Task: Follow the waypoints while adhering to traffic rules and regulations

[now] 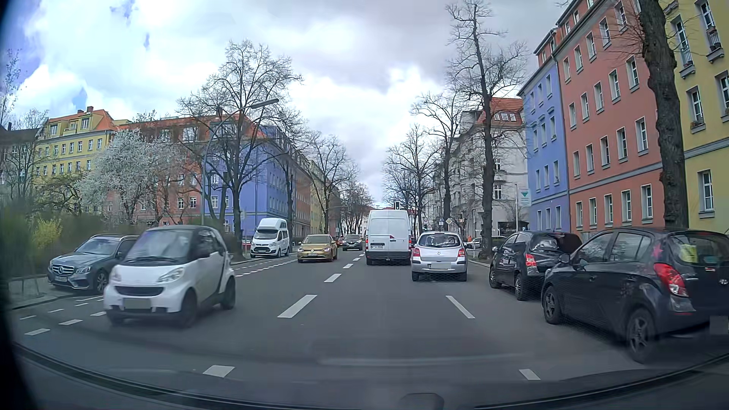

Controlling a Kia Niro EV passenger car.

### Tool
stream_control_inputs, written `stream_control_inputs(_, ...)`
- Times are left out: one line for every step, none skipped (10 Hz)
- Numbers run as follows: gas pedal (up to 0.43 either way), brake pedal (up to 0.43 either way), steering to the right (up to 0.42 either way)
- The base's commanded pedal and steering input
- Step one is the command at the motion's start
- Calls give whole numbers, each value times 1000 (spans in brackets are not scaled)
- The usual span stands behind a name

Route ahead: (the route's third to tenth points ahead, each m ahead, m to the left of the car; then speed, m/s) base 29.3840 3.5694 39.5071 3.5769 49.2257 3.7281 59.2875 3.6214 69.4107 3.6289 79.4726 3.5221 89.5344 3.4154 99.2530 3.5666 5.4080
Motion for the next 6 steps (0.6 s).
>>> stream_control_inputs(189, 37, -1)
stream_control_inputs(177, 37, -1)
stream_control_inputs(177, 37, -1)
stream_control_inputs(177, 37, -1)
stream_control_inputs(177, 37, -1)
stream_control_inputs(169, 37, -1)
